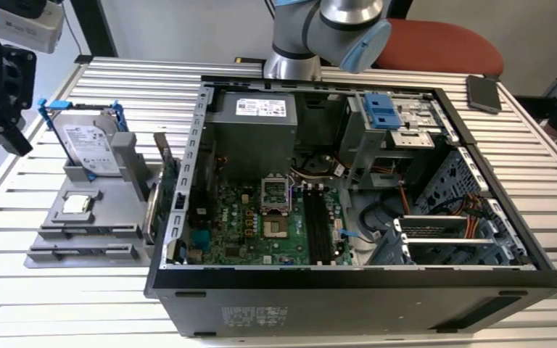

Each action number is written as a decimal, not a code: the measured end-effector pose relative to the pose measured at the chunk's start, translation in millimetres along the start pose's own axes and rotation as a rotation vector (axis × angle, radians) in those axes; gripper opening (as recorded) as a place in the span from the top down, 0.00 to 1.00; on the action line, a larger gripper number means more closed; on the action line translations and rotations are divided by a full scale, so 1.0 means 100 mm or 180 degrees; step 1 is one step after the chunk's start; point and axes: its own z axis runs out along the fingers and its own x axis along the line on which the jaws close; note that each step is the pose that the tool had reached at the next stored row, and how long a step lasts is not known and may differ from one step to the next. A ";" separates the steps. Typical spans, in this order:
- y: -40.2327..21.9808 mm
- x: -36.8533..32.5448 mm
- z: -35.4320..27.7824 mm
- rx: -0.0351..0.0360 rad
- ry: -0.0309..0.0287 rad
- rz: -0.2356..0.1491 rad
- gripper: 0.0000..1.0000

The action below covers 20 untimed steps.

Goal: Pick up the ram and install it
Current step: 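Pick up the ram and move it above insertion slot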

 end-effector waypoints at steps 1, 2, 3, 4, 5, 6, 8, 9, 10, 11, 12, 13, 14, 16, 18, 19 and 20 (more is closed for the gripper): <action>0.000 0.000 0.000 -0.0002 0.0001 -0.0053 1.00; 0.000 0.000 0.000 -0.0003 0.0002 -0.0092 1.00; 0.000 0.000 0.000 -0.0004 0.0003 -0.0115 1.00; 0.000 -0.001 0.000 -0.0005 0.0003 -0.0138 1.00; 0.000 -0.001 0.000 -0.0006 0.0004 -0.0168 1.00; 0.000 -0.001 0.000 -0.0008 0.0005 -0.0206 1.00; 0.000 -0.001 0.000 -0.0012 0.0008 -0.0309 1.00; 0.000 -0.001 0.000 -0.0014 0.0009 -0.0370 1.00; 0.000 -0.001 0.000 -0.0015 0.0011 -0.0427 1.00; 0.000 -0.001 0.000 -0.0016 0.0011 -0.0485 1.00; 0.000 -0.001 0.000 -0.0017 0.0012 -0.0538 1.00; 0.000 -0.001 0.000 -0.0017 0.0013 -0.0601 1.00; 0.000 -0.001 0.000 -0.0018 0.0014 -0.0658 1.00; 0.000 -0.001 0.000 -0.0017 0.0016 -0.0776 1.00; 0.000 -0.001 0.000 -0.0014 0.0016 -0.0893 1.00; 0.000 -0.001 0.001 -0.0011 0.0016 -0.0948 1.00; 0.000 -0.001 0.000 -0.0009 0.0017 -0.1004 1.00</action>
